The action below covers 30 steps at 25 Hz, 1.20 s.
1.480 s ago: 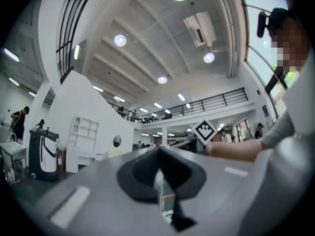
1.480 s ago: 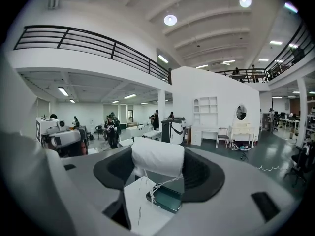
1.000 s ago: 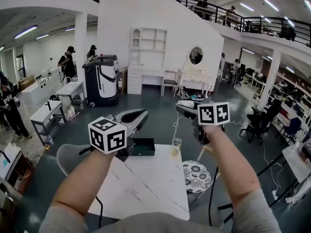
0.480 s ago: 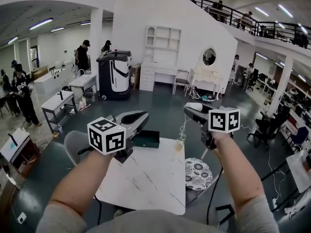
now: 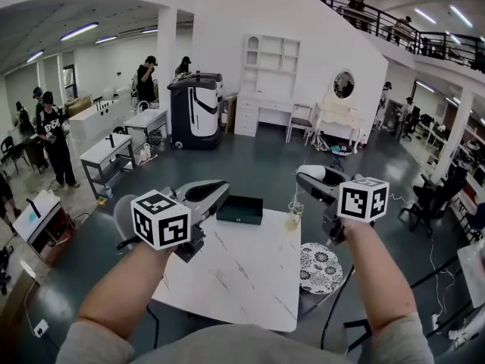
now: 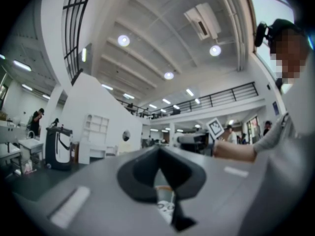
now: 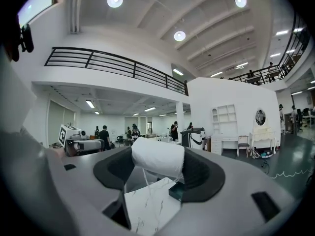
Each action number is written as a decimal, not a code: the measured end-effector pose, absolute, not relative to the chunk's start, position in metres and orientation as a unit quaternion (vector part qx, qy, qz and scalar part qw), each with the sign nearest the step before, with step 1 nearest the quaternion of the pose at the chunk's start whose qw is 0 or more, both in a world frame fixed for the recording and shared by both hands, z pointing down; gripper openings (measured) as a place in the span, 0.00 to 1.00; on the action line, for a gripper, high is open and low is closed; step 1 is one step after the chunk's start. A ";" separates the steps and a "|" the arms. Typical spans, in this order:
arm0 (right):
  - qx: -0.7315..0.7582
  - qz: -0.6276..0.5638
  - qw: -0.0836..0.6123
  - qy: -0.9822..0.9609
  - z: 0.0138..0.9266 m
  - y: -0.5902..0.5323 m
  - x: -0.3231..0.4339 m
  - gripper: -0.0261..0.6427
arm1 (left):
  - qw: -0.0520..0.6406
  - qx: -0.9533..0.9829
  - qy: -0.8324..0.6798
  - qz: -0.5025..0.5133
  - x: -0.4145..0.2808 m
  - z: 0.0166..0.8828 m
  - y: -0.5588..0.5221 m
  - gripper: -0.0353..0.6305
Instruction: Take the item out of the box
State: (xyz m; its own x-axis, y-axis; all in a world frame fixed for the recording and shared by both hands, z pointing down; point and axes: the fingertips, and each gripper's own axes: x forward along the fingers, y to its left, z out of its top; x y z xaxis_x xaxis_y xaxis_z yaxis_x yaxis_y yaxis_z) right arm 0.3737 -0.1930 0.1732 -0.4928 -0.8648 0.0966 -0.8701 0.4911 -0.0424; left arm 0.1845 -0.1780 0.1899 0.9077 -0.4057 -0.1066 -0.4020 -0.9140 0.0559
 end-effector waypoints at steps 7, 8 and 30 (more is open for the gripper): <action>0.477 0.049 0.032 -0.877 0.198 -0.176 0.338 0.47 | 0.037 0.978 -0.200 -0.050 0.157 0.215 -0.174 0.06; 0.475 0.051 0.032 -0.878 0.204 -0.176 0.331 0.47 | 0.040 0.978 -0.199 -0.049 0.151 0.221 -0.176 0.06; 0.538 0.129 0.051 -0.831 0.377 -0.202 0.169 0.47 | 0.090 0.988 -0.117 -0.038 -0.003 0.361 -0.235 0.06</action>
